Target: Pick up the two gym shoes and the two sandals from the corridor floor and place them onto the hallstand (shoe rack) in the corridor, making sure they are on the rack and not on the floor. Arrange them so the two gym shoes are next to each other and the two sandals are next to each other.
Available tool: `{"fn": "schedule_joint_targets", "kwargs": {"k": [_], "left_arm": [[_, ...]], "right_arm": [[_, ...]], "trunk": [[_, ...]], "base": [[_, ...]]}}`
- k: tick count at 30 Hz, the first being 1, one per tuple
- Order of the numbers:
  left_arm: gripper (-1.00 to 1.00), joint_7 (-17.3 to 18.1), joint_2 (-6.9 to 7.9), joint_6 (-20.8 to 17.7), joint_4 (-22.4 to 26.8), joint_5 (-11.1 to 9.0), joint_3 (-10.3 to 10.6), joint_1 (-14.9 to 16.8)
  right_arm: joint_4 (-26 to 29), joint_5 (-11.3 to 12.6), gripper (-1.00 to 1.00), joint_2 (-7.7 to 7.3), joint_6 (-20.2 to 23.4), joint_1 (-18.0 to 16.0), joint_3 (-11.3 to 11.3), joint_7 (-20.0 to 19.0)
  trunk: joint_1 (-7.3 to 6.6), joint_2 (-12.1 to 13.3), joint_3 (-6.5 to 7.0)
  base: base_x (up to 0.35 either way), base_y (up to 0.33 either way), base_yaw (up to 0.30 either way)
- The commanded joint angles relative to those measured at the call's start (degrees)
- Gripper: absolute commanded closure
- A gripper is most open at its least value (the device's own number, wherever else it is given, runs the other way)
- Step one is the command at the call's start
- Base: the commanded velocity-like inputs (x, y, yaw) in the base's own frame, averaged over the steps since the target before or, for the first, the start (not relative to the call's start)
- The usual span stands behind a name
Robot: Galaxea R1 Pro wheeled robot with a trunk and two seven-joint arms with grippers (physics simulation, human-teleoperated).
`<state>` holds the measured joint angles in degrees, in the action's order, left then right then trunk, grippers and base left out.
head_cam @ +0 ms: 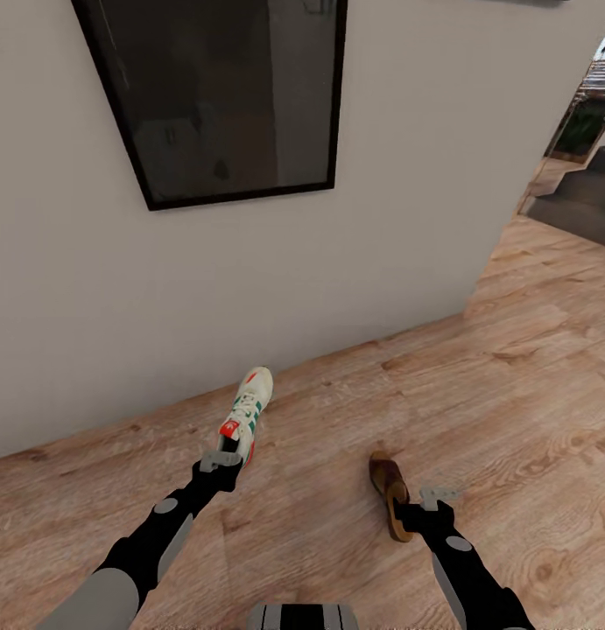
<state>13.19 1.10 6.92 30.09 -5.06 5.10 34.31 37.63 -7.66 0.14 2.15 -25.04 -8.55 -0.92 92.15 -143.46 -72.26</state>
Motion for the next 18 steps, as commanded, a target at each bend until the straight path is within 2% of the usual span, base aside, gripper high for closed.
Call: {"fn": "schedule_joint_targets", "kwargs": {"k": [1,10,18], "left_arm": [[1.0,0.0,0.05,0.2,0.0,-0.6,0.4,0.0],[1.0,0.0,0.04,0.2,0.0,-0.6,0.3,0.0],[1.0,0.0,-0.04,0.3,0.0,-0.6,0.4,0.0]], "right_arm": [[0.1,-0.6,-1.0,0.03,0.2,0.0,-0.2,-0.1],[0.1,-0.6,-1.0,-0.04,0.2,0.0,-0.4,-0.1],[0.0,-0.6,-1.0,-0.05,0.1,0.0,-0.4,0.0]], "trunk": [[0.01,0.0,-0.36],[0.24,-0.2,-3.16],[0.45,-0.3,-5.61]], "base": [[0.0,0.0,0.113],[0.0,0.0,0.08],[0.0,0.0,-0.067]]}}
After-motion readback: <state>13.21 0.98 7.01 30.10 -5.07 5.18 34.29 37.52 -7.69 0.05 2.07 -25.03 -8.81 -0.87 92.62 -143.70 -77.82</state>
